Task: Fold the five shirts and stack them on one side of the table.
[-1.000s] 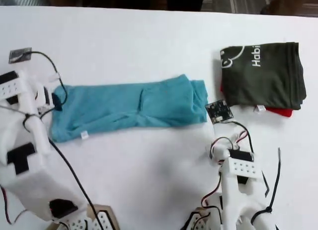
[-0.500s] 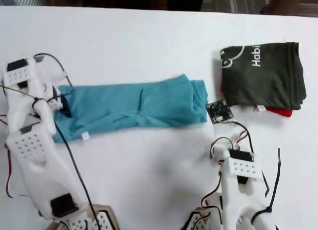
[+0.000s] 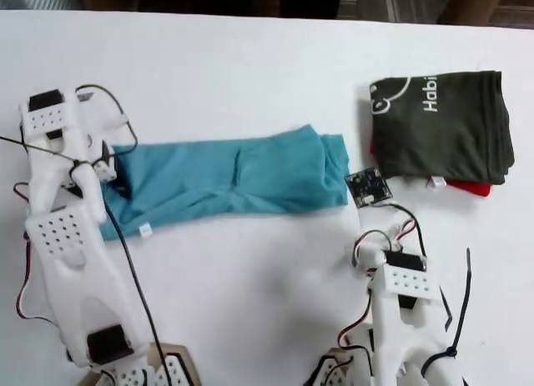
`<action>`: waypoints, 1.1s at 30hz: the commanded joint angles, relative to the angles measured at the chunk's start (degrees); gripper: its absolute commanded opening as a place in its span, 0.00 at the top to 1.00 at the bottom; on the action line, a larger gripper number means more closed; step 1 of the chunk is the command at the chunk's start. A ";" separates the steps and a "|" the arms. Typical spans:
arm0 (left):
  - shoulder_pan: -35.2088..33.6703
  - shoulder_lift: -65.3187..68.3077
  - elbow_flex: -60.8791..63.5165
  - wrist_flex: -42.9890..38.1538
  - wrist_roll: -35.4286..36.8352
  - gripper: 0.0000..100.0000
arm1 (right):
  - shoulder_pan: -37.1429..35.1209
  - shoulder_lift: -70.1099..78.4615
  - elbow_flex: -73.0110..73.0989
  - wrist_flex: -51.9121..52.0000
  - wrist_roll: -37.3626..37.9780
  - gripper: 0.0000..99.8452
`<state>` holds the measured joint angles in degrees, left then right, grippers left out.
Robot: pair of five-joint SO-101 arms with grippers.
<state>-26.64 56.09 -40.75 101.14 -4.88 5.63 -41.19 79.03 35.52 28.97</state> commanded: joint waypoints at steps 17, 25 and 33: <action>-22.24 1.14 -10.95 1.14 -14.68 0.97 | 0.48 -1.71 -0.18 -0.92 -0.26 0.98; -24.97 -1.93 -8.84 1.41 -16.97 0.97 | 0.48 -1.71 -0.18 -0.92 -0.26 0.98; -13.10 -30.15 12.18 1.32 -16.44 0.97 | 0.48 -1.71 -0.18 -0.92 -0.26 0.98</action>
<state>-45.19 41.05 -34.51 101.49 -21.32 5.63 -41.19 79.03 35.52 28.97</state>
